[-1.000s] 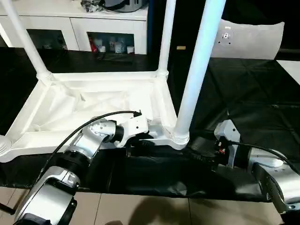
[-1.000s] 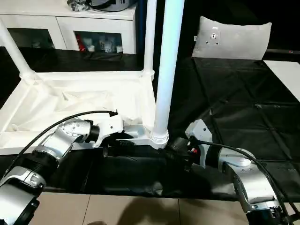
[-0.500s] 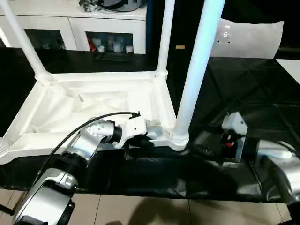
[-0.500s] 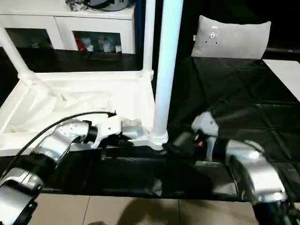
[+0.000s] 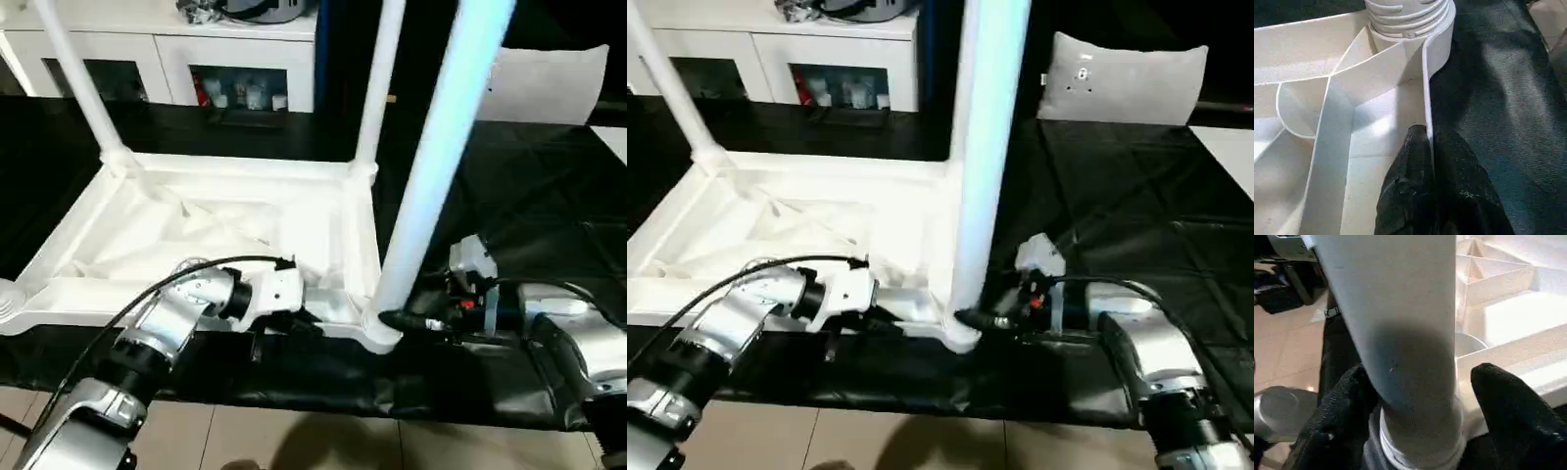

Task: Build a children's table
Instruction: Rotate leg to tighten

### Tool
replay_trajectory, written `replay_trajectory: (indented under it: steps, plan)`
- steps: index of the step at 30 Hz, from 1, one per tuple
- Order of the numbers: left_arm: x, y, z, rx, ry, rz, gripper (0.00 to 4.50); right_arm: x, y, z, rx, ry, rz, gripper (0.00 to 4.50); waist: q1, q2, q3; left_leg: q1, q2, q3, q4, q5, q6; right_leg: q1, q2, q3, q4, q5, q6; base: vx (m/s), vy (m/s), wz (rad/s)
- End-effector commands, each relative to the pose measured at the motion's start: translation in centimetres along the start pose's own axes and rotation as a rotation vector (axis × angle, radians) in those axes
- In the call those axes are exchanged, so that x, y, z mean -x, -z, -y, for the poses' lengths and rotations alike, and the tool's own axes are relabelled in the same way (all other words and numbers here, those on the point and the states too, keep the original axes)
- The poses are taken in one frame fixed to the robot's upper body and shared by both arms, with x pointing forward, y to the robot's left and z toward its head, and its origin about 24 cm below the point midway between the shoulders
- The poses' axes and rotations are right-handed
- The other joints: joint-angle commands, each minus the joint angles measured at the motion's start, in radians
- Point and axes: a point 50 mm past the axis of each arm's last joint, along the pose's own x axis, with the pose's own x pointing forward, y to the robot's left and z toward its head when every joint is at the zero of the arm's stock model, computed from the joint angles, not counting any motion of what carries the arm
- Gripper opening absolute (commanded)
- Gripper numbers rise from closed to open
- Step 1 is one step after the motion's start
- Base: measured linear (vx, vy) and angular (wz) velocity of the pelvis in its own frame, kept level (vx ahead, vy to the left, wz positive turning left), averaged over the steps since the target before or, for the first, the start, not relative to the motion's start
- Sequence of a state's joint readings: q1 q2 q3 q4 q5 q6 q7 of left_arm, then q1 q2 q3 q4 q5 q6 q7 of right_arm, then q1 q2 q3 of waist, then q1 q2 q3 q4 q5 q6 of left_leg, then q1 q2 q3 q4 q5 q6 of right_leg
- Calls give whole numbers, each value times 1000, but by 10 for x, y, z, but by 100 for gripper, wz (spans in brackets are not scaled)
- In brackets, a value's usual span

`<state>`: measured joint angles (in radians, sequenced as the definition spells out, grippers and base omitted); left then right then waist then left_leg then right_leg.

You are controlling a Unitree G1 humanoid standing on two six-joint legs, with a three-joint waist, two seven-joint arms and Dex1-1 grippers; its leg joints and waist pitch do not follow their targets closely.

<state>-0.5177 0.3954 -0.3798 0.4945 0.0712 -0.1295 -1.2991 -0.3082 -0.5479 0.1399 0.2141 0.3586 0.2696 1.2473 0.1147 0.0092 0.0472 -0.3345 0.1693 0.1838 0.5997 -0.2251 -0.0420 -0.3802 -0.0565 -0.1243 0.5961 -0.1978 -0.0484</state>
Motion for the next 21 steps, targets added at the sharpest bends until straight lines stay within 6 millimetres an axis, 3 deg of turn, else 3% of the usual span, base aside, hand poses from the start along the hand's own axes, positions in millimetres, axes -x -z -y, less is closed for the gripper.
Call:
replay_trajectory:
  steps: [1, 7, 13, 14, 15, 16, 18, 21]
  plan:
    - [-10, 6, 12, 25, 75, -9, 0, -1, -3, 1, 9, -15, 6, 304, 4, -16, -59, -10, 75, -29, -63, -51, 98, 52, -117, 75, -80, -269, -107, 0, 0, 0]
    - [-10, 6, 13, 37, 76, -10, 0, -3, 0, 2, -11, -40, 6, 254, 5, -15, -62, -12, 76, -30, -62, -36, 101, 54, -117, 75, -74, -229, -117, 0, 0, 0]
    - [-10, 9, 13, 78, 56, -10, 0, -6, 2, -1, -39, -57, 29, 213, 5, -15, -61, -12, 74, -30, -62, -42, 97, 54, -117, 75, -76, -245, -115, 0, 0, 0]
    - [-10, 9, 13, 87, 50, -9, 0, -6, 2, -1, -43, -58, 34, 210, 6, -8, -61, -12, 74, -31, -62, -43, 97, 53, -117, 75, -76, -245, -116, 0, 0, 0]
    - [-10, 9, 13, 96, 45, -7, 0, -7, 2, -2, -45, -59, 37, 208, 5, -9, -62, -11, 76, -30, -62, -45, 96, 53, -117, 75, -76, -242, -117, 0, 0, 0]
    - [-11, 9, 12, 129, 22, 0, 0, -10, 2, -5, -50, -59, 49, 205, 5, -6, -61, -11, 76, -31, -62, -47, 93, 53, -117, 75, -75, -238, -120, 0, 0, 0]
    - [-12, 8, 11, 166, -12, 14, 0, -16, 3, -7, -44, -31, 61, 204, 3, -10, -61, -11, 77, -30, -63, -51, 90, 54, -117, 75, -76, -239, -124, 0, 0, 0]
    - [-16, 3, 8, 217, -65, 31, 0, -34, 5, -5, -26, 101, 51, 202, -8, -11, -54, -11, 69, -31, -67, -77, 77, 52, -117, 73, -87, -321, -103, 0, 0, 0]
